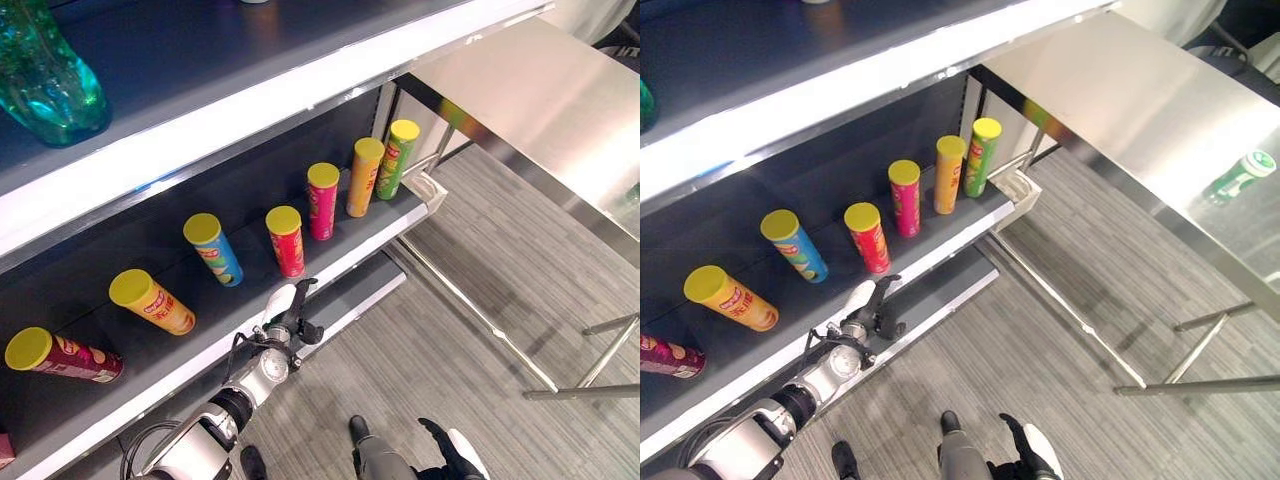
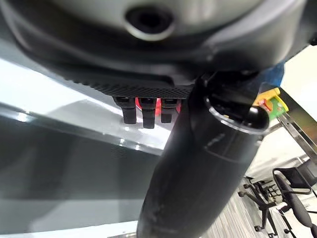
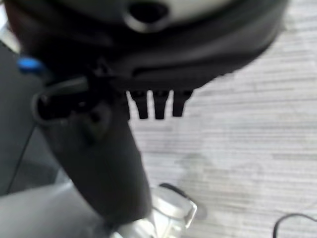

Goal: Put the goods on the table back onto the shelves and tidy them up.

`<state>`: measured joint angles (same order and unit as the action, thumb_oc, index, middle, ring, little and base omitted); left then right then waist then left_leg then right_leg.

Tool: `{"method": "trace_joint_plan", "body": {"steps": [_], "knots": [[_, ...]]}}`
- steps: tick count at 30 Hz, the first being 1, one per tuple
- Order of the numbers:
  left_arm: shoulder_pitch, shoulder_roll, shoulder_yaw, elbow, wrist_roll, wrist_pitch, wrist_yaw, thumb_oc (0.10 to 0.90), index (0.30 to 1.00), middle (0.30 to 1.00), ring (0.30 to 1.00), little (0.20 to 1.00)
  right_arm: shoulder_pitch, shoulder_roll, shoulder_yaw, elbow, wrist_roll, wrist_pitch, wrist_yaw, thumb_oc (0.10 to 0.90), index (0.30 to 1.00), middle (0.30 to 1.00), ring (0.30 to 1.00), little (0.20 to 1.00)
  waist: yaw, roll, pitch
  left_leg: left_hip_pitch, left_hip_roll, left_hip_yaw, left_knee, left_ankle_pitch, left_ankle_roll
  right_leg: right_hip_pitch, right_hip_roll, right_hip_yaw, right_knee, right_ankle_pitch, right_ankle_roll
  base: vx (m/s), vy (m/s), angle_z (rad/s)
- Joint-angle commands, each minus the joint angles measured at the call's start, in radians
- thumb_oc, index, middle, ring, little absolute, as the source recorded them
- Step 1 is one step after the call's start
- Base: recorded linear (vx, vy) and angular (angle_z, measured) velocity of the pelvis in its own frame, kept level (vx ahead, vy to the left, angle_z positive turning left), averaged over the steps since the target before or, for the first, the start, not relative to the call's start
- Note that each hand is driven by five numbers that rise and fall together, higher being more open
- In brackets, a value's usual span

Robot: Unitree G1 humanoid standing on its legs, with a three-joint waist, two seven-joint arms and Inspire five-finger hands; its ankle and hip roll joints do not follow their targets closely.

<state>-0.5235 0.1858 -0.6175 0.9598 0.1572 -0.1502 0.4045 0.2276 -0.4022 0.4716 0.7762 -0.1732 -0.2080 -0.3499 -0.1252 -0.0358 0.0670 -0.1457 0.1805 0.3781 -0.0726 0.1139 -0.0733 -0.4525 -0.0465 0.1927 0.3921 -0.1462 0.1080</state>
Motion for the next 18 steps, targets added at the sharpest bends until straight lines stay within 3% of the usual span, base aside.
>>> {"method": "trace_joint_plan", "body": {"steps": [1, 18], "knots": [[-0.133, -0.001, 0.041, -0.019, -0.015, -0.064, 0.03, 0.8, 0.9, 0.9, 0.9, 0.9, 0.041, -0.003, 0.014, -0.059, 0.022, -0.031, -0.005, 0.8, 0.9, 0.9, 0.9, 0.9, -0.004, -0.029, -0.001, 0.008, 0.086, -0.035, 0.07, -0.054, -0.063, 0.12, -0.081, 0.003, -0.209, 0.13, 0.077, 0.0, -0.036, -0.03], [-0.251, 0.018, 0.102, 0.179, -0.024, -0.052, 0.089, 0.8, 0.9, 0.9, 0.9, 0.9, 0.069, -0.031, 0.046, -0.057, 0.009, -0.06, 0.009, 0.8, 0.9, 0.9, 0.9, 0.9, -0.063, -0.03, -0.027, -0.006, 0.108, 0.004, 0.072, -0.055, -0.077, 0.054, -0.057, 0.029, -0.213, 0.144, 0.076, -0.01, -0.016, -0.06]]}}
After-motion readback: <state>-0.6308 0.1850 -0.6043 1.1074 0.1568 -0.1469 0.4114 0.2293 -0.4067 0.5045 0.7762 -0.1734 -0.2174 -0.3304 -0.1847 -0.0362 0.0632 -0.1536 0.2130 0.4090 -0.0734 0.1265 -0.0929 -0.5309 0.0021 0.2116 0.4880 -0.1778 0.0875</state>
